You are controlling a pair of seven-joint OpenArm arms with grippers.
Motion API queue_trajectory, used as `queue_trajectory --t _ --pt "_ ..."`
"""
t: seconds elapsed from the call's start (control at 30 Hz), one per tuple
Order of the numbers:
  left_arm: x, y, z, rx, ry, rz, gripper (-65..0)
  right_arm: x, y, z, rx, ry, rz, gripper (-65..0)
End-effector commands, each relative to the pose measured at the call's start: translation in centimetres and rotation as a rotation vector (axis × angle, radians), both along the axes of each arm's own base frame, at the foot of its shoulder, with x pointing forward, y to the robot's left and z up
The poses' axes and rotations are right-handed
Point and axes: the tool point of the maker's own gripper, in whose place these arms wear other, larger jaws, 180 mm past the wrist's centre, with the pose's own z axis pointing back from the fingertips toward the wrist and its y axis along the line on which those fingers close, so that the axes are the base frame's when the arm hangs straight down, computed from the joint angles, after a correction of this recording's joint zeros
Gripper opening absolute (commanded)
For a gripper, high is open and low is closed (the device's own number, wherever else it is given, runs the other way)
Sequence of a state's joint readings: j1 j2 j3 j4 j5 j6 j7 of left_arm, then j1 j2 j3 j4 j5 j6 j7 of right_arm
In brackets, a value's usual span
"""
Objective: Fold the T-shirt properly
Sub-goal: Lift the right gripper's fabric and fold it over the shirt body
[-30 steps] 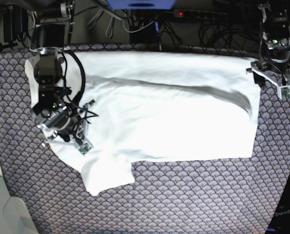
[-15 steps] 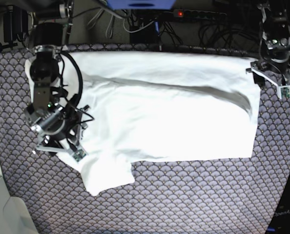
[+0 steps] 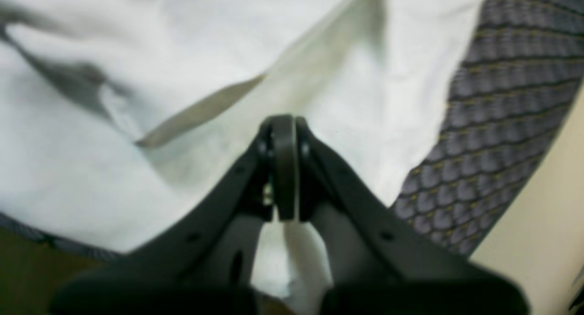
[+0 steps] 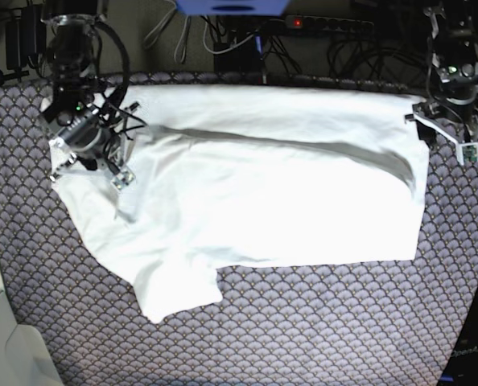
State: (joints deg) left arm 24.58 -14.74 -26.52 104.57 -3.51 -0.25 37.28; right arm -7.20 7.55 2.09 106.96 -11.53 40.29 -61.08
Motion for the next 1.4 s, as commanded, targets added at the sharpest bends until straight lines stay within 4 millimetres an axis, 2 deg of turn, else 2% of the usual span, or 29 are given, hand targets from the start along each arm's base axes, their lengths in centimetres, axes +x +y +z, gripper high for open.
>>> queue_trajectory --t 0.0,0.2,0.37,0.47,0.63,0.8,0.9,1.0,1.1,1.2,1.27,1.37 --pt "0.7 0.4 1.4 0.031 -0.043 -0.01 -19.6 0.9 -0.1 0.6 0.003 -0.03 -0.002 -65.0" --pt "0.7 0.6 1.5 0.034 -0.044 -0.007 -19.6 -0.8 -0.3 -2.2 0.011 0.065 -0.014 -65.0" --pt "0.7 0.6 1.5 0.034 -0.046 -0.007 -19.6 -1.2 0.7 -2.6 0.037 0.078 -0.009 -65.0" --pt "0.7 0.6 1.5 0.034 -0.046 -0.007 -19.6 -0.5 1.8 -2.3 0.066 0.057 -0.007 -65.0" --pt "0.6 0.6 1.4 0.034 -0.043 -0.007 -19.6 1.9 5.4 -0.9 0.126 -0.024 0.085 -65.0" --pt "0.7 0.2 1.9 0.036 -0.052 -0.016 -19.6 6.1 7.7 2.5 0.147 -0.147 0.154 -65.0" --pt "0.9 -0.1 2.3 0.038 -0.062 -0.024 -19.6 8.6 7.3 4.9 0.135 -0.213 0.14 -65.0" --pt "0.7 -0.3 2.6 0.037 -0.069 -0.032 -19.6 9.4 4.9 6.3 0.094 -0.244 0.093 -65.0" --pt "0.8 -0.6 3.2 0.043 -0.085 -0.041 -19.6 8.1 2.3 6.3 0.042 -0.231 0.048 -65.0" --pt "1.0 -0.6 3.4 0.042 -0.093 -0.042 -19.6 5.4 0.9 5.3 0.024 -0.203 0.024 -65.0" --pt "1.1 -0.6 3.4 0.041 -0.092 -0.04 -19.6 3.4 0.6 4.0 0.023 -0.161 0.012 -65.0" --pt "1.0 -0.5 3.2 0.04 -0.089 -0.039 -19.7 0.5 1.1 1.7 0.037 -0.081 0.018 -65.0"
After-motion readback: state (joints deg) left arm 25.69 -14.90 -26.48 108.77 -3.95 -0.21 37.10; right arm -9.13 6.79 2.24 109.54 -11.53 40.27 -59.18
